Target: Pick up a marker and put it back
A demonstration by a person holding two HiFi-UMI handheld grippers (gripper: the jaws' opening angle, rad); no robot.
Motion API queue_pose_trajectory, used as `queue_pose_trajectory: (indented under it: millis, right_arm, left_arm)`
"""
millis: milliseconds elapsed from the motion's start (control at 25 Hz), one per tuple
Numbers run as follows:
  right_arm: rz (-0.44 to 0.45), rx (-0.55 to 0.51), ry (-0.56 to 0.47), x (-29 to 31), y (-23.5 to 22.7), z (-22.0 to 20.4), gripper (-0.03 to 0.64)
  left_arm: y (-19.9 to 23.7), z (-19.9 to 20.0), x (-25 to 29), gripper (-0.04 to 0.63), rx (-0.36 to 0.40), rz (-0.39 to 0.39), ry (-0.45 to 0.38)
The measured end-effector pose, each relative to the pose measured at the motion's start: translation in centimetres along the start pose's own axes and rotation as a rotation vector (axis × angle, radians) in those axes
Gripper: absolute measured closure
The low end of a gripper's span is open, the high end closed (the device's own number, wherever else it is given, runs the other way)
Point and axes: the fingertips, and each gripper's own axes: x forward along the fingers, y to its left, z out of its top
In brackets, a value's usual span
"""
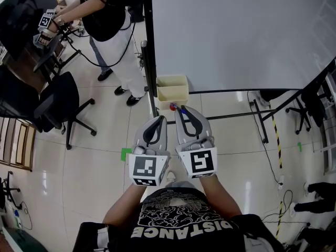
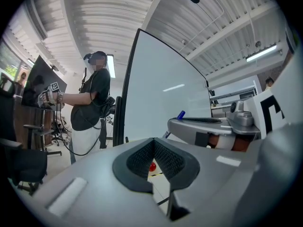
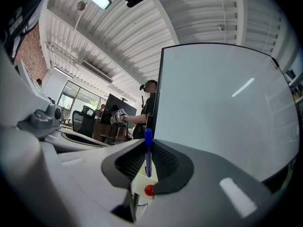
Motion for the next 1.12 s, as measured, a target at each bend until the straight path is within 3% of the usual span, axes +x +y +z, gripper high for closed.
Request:
queue_pose_trajectory:
  millis: [560, 1120]
  right_arm:
    - [0.014, -0.005, 0.010, 2.9, -1.0, -1.0, 0.578]
    - [0.035, -0.019, 0.095, 5.2, -1.0, -5.3, 0.578]
  left_arm:
    - [1.5, 0.0, 2.2, 0.589, -0.003, 0.016, -0.006]
    - [2.9, -0.8, 3.4, 0.589, -0.009, 0.031, 0.005]
